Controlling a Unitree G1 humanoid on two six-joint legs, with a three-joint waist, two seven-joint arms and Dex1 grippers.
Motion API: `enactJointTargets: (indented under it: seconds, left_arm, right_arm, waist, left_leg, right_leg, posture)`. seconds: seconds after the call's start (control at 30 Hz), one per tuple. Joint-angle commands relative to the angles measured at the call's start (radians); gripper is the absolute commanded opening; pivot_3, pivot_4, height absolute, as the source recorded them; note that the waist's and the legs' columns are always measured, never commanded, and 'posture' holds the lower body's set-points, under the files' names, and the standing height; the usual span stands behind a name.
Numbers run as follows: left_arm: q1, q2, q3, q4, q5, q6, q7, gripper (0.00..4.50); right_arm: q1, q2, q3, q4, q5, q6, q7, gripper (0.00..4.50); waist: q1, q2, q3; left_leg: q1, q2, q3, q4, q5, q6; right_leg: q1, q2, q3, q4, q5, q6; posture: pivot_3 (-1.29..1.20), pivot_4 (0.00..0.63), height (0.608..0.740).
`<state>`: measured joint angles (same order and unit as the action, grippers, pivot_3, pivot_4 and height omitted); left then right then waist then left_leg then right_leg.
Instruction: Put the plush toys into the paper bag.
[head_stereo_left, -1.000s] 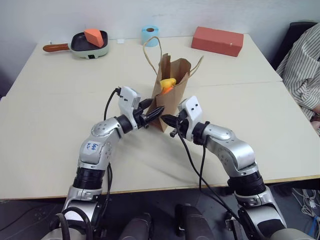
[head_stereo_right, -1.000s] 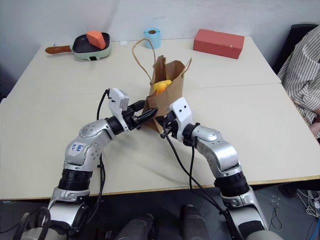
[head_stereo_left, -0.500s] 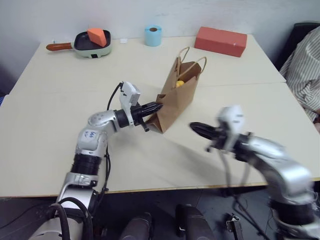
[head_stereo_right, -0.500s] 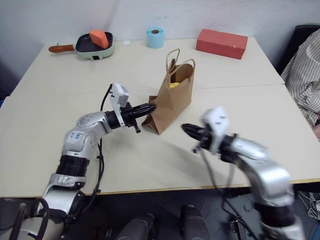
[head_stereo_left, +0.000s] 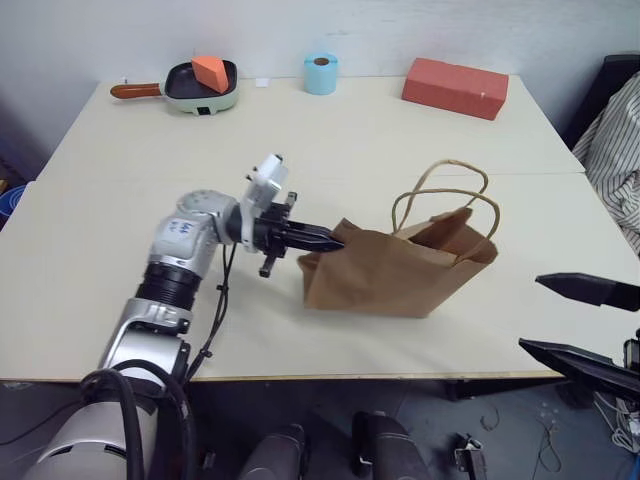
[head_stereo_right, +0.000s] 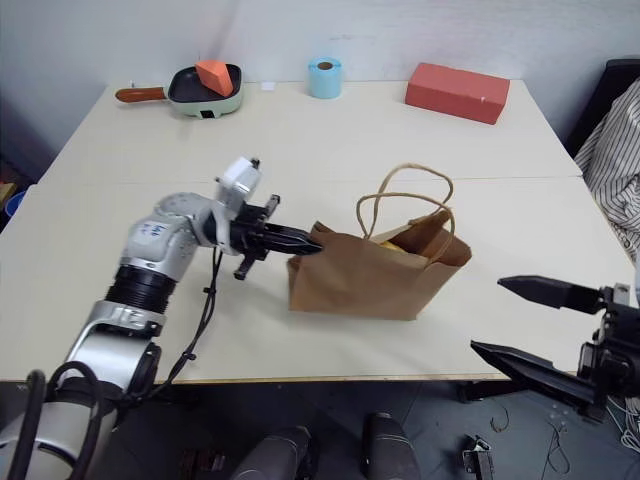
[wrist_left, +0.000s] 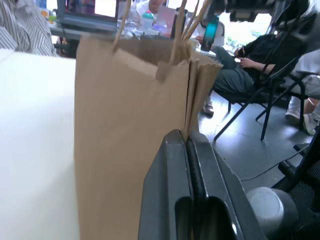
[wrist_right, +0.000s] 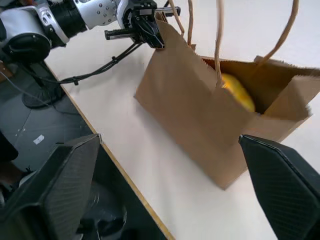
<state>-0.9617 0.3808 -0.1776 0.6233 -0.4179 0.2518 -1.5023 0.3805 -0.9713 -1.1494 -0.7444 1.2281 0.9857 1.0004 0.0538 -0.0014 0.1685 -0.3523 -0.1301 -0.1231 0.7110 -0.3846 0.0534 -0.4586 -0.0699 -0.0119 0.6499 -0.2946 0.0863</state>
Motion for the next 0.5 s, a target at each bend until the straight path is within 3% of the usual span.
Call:
enactJointTargets:
  seconds: [0.03,0.13,0.2,0.37,0.5]
  left_arm:
    - [-0.025,0.005,-0.017,0.098,0.083,-0.147,-0.074,0.00]
    - [-0.014,0.048,-0.022,0.104,0.135,-0.153,-0.022,0.00]
    - [0.003,0.102,-0.003,0.065,0.131,-0.091,-0.015,0.41]
    - [0.137,0.297,0.109,-0.260,0.021,0.151,0.008,1.83]
    - [0.303,0.499,0.311,-0.596,-0.159,0.458,0.080,3.03]
  right_arm:
    - [-0.011,-0.004,0.023,-0.006,-0.018,-0.055,-0.014,4.46]
    - [-0.048,-0.033,0.095,0.024,-0.046,-0.089,-0.011,4.46]
    - [-0.088,-0.061,0.150,0.069,-0.075,-0.113,0.005,4.50]
    - [-0.191,-0.134,0.294,0.211,-0.168,-0.185,0.087,4.50]
    - [-0.301,-0.191,0.427,0.368,-0.259,-0.263,0.180,4.50]
  waist:
    - [-0.002,-0.001,0.000]
    - [-0.003,-0.001,0.001]
    - [-0.006,-0.001,0.001]
    - [-0.015,-0.002,0.001]
    - [-0.018,-0.003,0.002]
  left_leg:
    - [0.000,0.000,0.000,0.000,0.000,0.000]
    - [0.000,0.000,0.001,-0.001,0.000,0.000]
    - [0.000,0.000,0.001,0.000,0.000,0.000]
    - [0.000,0.001,0.001,-0.001,0.000,0.000]
    - [-0.002,0.001,0.000,-0.001,0.000,0.000]
  right_leg:
    - [0.000,0.000,0.000,0.000,0.000,0.000]
    - [-0.002,0.000,0.001,0.001,0.000,0.000]
    - [-0.002,0.000,0.001,0.002,0.000,0.000]
    - [-0.004,0.001,0.002,0.003,0.000,0.000]
    - [-0.004,0.001,0.001,0.003,0.000,0.000]
  posture:
    - [0.00,0.150,0.740]
    - [0.00,0.150,0.740]
    - [0.00,0.150,0.740]
    - [0.00,0.150,0.740]
    - [0.00,0.150,0.740]
